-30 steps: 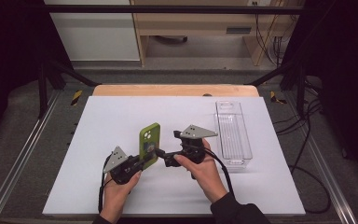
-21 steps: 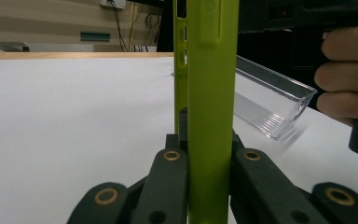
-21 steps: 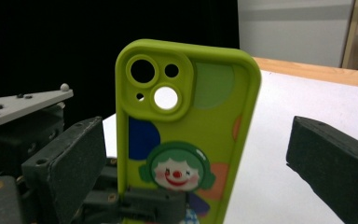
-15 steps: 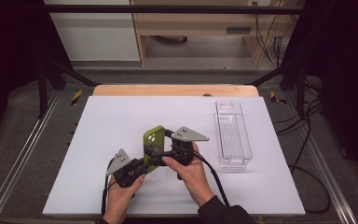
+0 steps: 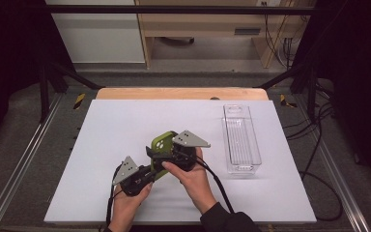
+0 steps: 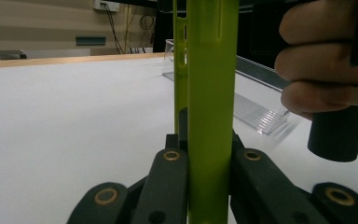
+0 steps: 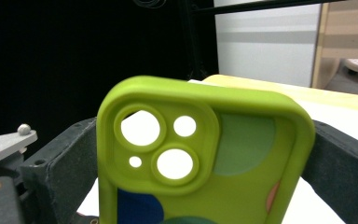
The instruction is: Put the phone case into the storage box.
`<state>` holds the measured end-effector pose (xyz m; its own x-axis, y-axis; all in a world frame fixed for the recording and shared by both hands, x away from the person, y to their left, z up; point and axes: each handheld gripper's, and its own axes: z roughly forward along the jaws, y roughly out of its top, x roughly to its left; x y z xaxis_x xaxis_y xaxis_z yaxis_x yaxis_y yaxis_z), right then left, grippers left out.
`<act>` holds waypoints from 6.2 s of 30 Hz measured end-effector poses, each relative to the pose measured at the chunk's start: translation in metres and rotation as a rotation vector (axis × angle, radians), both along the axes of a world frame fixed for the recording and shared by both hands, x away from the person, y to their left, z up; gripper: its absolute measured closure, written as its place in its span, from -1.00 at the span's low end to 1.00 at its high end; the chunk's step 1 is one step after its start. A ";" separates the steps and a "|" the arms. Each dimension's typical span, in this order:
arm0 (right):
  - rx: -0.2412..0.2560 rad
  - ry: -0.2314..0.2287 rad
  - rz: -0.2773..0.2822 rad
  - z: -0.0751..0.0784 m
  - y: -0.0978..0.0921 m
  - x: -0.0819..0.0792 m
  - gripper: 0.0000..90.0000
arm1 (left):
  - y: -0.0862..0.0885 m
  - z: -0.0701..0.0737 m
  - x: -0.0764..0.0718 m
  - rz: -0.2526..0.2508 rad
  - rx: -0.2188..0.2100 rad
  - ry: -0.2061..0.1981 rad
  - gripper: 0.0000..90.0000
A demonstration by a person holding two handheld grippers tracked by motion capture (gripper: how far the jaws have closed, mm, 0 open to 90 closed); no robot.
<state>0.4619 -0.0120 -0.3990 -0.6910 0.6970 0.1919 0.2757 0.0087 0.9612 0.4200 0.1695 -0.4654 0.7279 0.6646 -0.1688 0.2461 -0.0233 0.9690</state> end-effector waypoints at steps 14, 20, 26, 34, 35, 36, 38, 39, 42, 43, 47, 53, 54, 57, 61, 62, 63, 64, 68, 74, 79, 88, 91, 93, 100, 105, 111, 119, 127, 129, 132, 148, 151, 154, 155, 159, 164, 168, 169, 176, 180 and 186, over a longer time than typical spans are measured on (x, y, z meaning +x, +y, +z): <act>-0.006 0.019 0.009 0.000 0.002 0.000 -0.81 | 0.001 0.000 -0.002 0.014 0.007 -0.016 0.91; -0.002 0.034 0.021 -0.001 0.002 0.000 -0.74 | 0.001 0.000 -0.001 0.015 0.006 -0.018 0.91; 0.000 0.039 0.027 -0.001 0.003 0.000 -0.71 | 0.002 0.000 -0.002 0.018 0.002 -0.018 0.91; 0.004 0.045 0.028 -0.001 0.001 0.000 -0.70 | 0.001 0.000 -0.002 0.016 0.002 -0.020 0.91; 0.002 0.045 0.027 -0.001 0.001 -0.001 -0.70 | 0.001 0.000 -0.002 0.015 0.002 -0.020 0.91; 0.002 0.045 0.027 -0.001 0.001 -0.001 -0.70 | 0.001 0.000 -0.002 0.015 0.003 -0.020 0.91; 0.001 0.048 0.027 0.000 0.001 -0.001 -0.69 | 0.001 0.000 -0.002 0.012 0.002 -0.019 0.91; 0.000 0.050 0.028 0.000 0.001 -0.001 -0.69 | 0.001 0.000 -0.002 0.012 0.003 -0.019 0.91; -0.006 0.052 0.029 0.000 0.000 -0.001 -0.68 | 0.001 0.000 -0.001 0.011 0.006 -0.020 0.91; -0.006 0.055 0.032 0.000 0.000 -0.001 -0.68 | 0.001 -0.001 -0.001 0.010 0.007 -0.020 0.91; -0.009 0.071 0.032 0.000 -0.001 0.000 -0.68 | 0.000 -0.001 0.000 0.010 0.010 -0.020 0.91; -0.002 0.075 0.031 0.001 -0.001 0.000 -0.67 | 0.001 -0.001 -0.001 0.011 -0.001 -0.019 0.91; -0.001 0.074 0.030 0.001 0.000 0.000 -0.67 | 0.001 -0.001 -0.001 0.010 -0.007 -0.016 0.91; 0.002 0.074 0.026 0.000 0.001 0.000 -0.67 | 0.002 -0.002 -0.001 0.014 -0.004 -0.016 0.91; 0.003 0.082 0.026 0.001 0.002 0.001 -0.66 | 0.003 -0.002 0.000 0.015 -0.018 -0.011 0.91; 0.005 0.085 0.027 0.001 0.002 0.001 -0.66 | 0.003 -0.003 0.000 0.016 -0.024 -0.007 0.91; 0.012 0.089 0.027 0.001 0.002 0.002 -0.65 | 0.003 -0.003 0.000 0.018 -0.025 -0.007 0.91; 0.009 0.090 0.026 0.002 0.002 0.002 -0.65 | 0.003 -0.003 -0.001 0.020 -0.026 -0.007 0.91; 0.009 0.081 0.017 0.002 0.004 0.001 -0.65 | 0.003 -0.003 -0.001 0.023 -0.047 0.005 0.91; 0.007 0.072 0.011 0.002 0.004 0.000 -0.66 | 0.001 -0.003 -0.001 0.021 -0.060 0.012 0.91; 0.008 0.072 0.019 0.002 0.002 0.001 -0.66 | 0.000 -0.003 -0.001 0.022 -0.054 0.007 0.91; 0.004 0.086 0.037 0.001 0.001 0.003 -0.67 | 0.001 -0.004 -0.001 0.020 -0.030 -0.001 0.91; 0.008 0.083 0.044 0.002 0.000 0.002 -0.67 | 0.001 -0.003 -0.002 0.022 -0.020 -0.007 0.91; 0.011 0.087 0.045 0.002 -0.001 0.002 -0.67 | 0.001 -0.003 -0.002 0.022 -0.021 -0.007 0.91; 0.002 0.092 0.049 0.002 -0.006 0.002 -0.70 | -0.002 -0.004 -0.002 0.015 -0.011 -0.006 0.91; 0.007 0.092 0.044 0.002 -0.008 0.002 -0.68 | -0.001 -0.004 -0.001 0.018 -0.011 -0.003 0.91; 0.003 0.102 0.046 0.003 -0.009 0.002 -0.66 | -0.002 -0.006 -0.001 0.013 -0.011 -0.001 0.91; -0.022 0.124 0.033 0.007 -0.007 0.003 -0.64 | -0.001 -0.005 -0.001 0.032 0.021 -0.032 0.75; -0.051 0.105 -0.013 0.016 -0.015 0.014 -0.64 | 0.002 0.001 -0.001 0.084 0.035 -0.086 -0.27; -0.066 0.103 -0.027 0.018 -0.020 0.017 -0.64 | 0.004 0.002 0.000 0.093 0.051 -0.085 -0.42; -0.084 0.089 -0.049 0.022 -0.030 0.021 -0.64 | 0.007 0.003 0.001 0.099 0.069 -0.080 -0.58; -0.084 0.037 -0.161 0.058 -0.089 0.045 -0.64 | 0.038 0.007 -0.012 0.172 0.104 -0.113 -0.93; -0.099 0.017 -0.183 0.070 -0.101 0.051 -0.64 | 0.044 0.006 -0.013 0.192 0.103 -0.108 -0.95; -0.114 -0.005 -0.209 0.079 -0.113 0.057 -0.64 | 0.052 0.005 -0.013 0.212 0.095 -0.097 -0.95; -0.122 -0.013 -0.218 0.082 -0.117 0.059 -0.64 | 0.055 0.004 -0.012 0.221 0.088 -0.092 -0.95; -0.174 -0.038 -0.282 0.088 -0.133 0.070 -0.64 | 0.058 0.004 -0.011 0.248 0.077 -0.114 -0.94; -0.217 -0.058 -0.360 0.089 -0.150 0.086 -0.64 | 0.059 0.003 -0.012 0.255 0.080 -0.116 -0.94; -0.239 -0.067 -0.398 0.089 -0.159 0.098 -0.64 | 0.059 0.001 -0.011 0.258 0.083 -0.108 -0.94; -0.244 -0.070 -0.406 0.089 -0.161 0.100 -0.64 | 0.059 0.001 -0.011 0.257 0.084 -0.107 -0.94; -0.268 -0.090 -0.459 0.088 -0.171 0.112 -0.64 | 0.059 0.000 -0.009 0.256 0.087 -0.098 -0.94; -0.260 -0.079 -0.488 0.084 -0.178 0.119 -0.64 | 0.058 0.000 -0.010 0.250 0.098 -0.105 -0.94; -0.251 -0.066 -0.535 0.079 -0.190 0.129 -0.64 | 0.056 0.001 -0.010 0.241 0.105 -0.109 -0.94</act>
